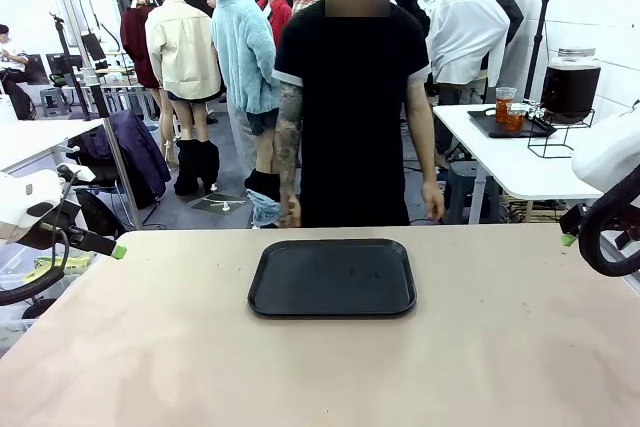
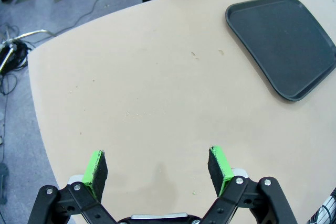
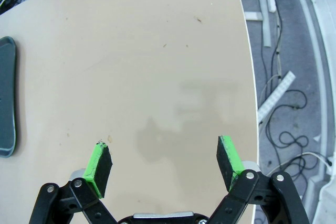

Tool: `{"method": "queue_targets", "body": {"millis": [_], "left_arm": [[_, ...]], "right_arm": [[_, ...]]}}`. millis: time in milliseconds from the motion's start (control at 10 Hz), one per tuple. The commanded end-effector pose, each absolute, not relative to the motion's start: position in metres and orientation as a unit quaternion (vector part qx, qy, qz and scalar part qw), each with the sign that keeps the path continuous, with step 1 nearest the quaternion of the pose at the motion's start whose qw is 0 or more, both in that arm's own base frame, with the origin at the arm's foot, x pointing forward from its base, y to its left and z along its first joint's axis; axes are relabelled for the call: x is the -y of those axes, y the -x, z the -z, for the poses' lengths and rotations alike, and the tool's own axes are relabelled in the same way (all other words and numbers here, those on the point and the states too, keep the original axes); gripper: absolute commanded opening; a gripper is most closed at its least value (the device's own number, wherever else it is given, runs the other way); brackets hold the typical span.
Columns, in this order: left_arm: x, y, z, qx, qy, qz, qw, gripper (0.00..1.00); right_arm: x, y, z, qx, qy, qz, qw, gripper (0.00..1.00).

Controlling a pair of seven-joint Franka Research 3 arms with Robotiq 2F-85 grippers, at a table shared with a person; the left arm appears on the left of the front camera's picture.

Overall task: Pour the drink into the iced cup.
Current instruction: Open the gripper to release the iced cup you were holding.

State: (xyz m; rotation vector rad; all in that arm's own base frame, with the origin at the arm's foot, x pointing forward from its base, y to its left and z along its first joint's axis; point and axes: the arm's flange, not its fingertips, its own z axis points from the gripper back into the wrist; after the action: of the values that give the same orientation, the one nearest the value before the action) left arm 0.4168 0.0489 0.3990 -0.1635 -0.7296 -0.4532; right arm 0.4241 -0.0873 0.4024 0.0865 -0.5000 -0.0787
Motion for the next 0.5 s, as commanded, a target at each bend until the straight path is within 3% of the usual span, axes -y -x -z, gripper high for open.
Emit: {"method": "queue_targets", "body": {"millis": [0, 400], "left_arm": [[-0.0489, -0.417, -0.399, 0.354, 0.079, 0.222, 0.905, 1.0], [-0.0489, -0.417, -0.399, 0.354, 0.079, 0.222, 0.905, 1.0]], "right_arm": [[0.0874, -0.425, -0.4023, 0.249, -0.038, 0.037, 0.967, 1.0], [0.0874, -0.425, -0.4023, 0.249, -0.038, 0.037, 0.967, 1.0]]}}
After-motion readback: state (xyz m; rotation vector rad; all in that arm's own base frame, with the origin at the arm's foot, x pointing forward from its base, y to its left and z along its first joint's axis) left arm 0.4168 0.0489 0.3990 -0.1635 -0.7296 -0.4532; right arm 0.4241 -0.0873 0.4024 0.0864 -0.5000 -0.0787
